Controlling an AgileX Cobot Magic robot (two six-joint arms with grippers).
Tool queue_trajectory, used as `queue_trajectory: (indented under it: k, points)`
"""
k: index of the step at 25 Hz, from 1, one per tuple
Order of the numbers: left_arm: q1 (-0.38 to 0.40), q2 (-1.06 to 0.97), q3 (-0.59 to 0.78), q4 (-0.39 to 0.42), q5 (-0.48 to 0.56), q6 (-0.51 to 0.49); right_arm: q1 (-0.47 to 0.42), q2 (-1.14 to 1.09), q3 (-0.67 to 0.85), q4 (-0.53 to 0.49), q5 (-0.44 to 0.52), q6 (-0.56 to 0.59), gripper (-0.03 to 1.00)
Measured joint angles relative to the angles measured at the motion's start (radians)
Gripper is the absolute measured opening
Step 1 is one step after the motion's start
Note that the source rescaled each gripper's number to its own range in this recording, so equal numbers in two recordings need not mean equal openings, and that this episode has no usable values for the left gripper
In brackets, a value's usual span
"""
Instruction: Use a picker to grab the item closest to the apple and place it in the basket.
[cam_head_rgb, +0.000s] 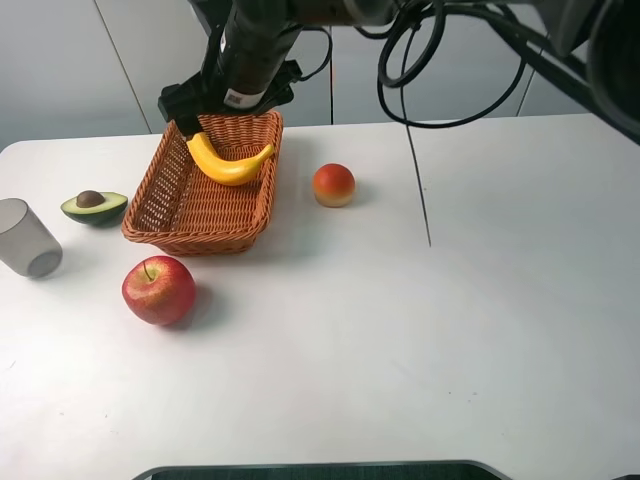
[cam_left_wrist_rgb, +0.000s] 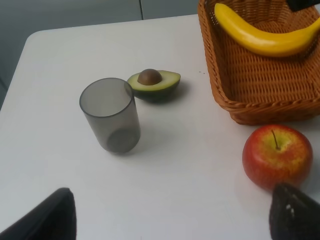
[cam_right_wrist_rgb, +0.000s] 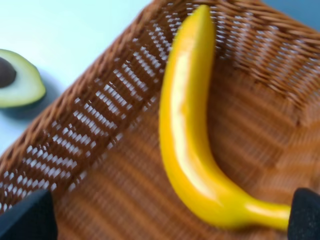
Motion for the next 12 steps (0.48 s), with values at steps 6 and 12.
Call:
queue_trajectory:
  k: [6, 12]
  points:
    - [0.000, 0.000, 0.000, 0.000, 0.000, 0.000, -0.046, -0.072, 0.030, -0.006, 0.197, 0.013, 1.00]
    - [0.000, 0.000, 0.000, 0.000, 0.000, 0.000, -0.150, -0.232, 0.251, -0.006, 0.237, 0.039, 1.00]
